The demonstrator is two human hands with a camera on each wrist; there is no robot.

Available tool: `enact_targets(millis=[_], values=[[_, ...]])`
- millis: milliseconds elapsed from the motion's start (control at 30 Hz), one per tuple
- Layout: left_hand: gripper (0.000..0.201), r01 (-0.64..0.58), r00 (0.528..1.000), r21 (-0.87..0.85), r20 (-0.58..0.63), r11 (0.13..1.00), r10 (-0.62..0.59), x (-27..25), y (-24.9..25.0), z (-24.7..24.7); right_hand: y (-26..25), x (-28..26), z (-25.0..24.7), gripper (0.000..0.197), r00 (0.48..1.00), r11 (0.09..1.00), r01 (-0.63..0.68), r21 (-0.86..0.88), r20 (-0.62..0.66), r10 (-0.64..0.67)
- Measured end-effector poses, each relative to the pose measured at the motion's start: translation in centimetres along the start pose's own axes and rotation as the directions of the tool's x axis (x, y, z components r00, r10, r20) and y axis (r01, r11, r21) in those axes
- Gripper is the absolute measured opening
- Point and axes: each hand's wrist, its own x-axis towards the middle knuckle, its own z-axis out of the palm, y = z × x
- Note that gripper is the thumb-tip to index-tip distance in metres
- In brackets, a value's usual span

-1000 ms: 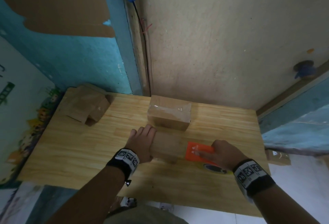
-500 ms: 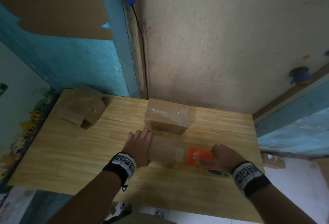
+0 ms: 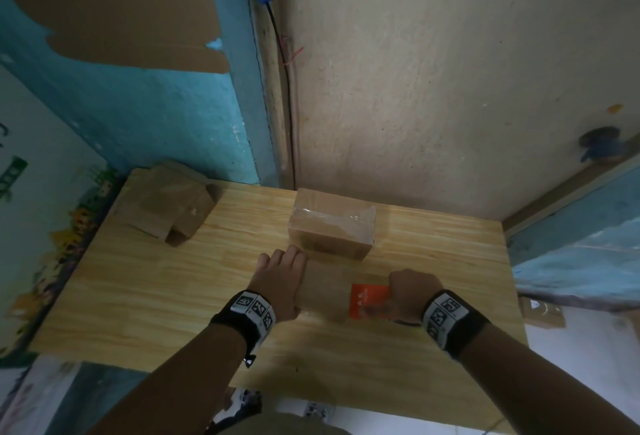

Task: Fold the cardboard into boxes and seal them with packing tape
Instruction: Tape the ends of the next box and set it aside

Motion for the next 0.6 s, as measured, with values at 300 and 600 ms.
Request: enact_targets(millis=[300, 600], values=[[0.105, 0.010, 0.999, 0.042, 0.033, 0.999, -0.011, 0.1, 0.3, 0.0, -1.5, 0.5, -0.9, 0.083, 0.999, 0.993, -0.036, -0.111, 0.008, 0.037], [0.107, -0.011, 0.999, 0.050, 0.038, 0.999, 0.009, 0.2, 0.2, 0.2, -4.6, -1.0, -1.7, 0.046, 0.979, 0.973, -0.115, -0.198, -0.190, 0.077]])
